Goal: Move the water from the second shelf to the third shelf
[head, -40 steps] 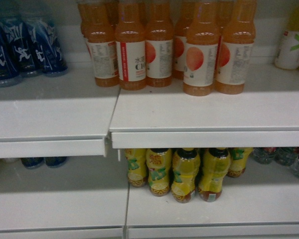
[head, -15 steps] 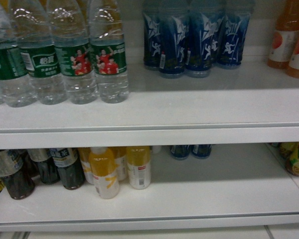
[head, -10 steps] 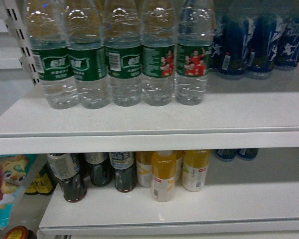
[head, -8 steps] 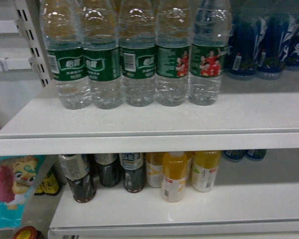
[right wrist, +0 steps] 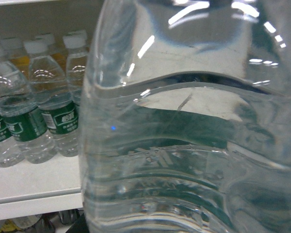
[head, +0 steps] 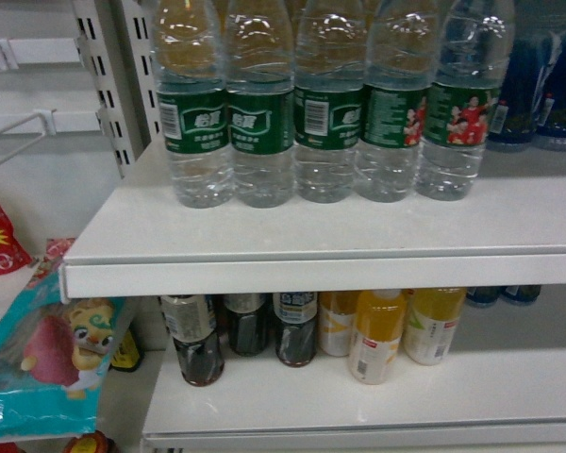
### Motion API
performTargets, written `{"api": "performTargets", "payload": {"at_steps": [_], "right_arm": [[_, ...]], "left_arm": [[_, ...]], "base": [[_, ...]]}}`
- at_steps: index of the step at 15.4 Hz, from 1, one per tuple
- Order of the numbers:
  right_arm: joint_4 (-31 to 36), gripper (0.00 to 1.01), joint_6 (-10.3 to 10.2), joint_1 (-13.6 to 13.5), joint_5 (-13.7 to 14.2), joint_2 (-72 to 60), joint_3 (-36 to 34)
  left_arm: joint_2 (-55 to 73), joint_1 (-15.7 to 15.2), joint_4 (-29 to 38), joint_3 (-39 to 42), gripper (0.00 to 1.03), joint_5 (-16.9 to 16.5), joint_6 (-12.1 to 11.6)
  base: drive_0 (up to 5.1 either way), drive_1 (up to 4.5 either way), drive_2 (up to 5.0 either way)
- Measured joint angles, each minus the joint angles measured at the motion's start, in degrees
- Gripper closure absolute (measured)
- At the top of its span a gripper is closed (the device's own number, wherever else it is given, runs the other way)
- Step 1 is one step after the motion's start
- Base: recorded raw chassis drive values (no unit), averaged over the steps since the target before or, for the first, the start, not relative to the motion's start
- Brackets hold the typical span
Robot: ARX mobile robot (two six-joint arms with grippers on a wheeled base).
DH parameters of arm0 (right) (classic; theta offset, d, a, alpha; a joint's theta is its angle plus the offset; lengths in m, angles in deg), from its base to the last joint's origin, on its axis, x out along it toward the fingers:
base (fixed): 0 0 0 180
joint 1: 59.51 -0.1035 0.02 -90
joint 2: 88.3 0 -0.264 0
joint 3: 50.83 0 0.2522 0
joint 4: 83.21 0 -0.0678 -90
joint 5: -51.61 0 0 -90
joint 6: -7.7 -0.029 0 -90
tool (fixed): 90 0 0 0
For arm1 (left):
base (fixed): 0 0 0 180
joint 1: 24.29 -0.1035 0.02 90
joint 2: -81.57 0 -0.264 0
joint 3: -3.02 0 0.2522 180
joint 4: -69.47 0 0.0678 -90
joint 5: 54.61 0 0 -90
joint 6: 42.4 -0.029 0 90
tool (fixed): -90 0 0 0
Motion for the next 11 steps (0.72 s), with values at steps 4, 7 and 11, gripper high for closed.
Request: {"api": "performTargets", "payload": {"at_steps": [4,7,11], "right_arm": [[0.02,0.59,-0.02,0.0,0.0,0.04,0.0],[0.35,0.59,-0.04,-0.15,-1.42,-0.15,0.02],[-0.02,0.59,0.0,-0.02,0.02,-0.15,0.0]], "left_arm": [[0.0,0.0,-0.09,0.0,0.05,0.0,0.0],[0.0,0.0,-0.15,0.02,0.05,0.28,0.0],[0.0,0.0,-0.04,0.02,0.05,0.04,0.0]], "base": [[-4.9,2.51,2.5],[-3.3,1.68,1.7],[0.0,0.0,0.0]]}}
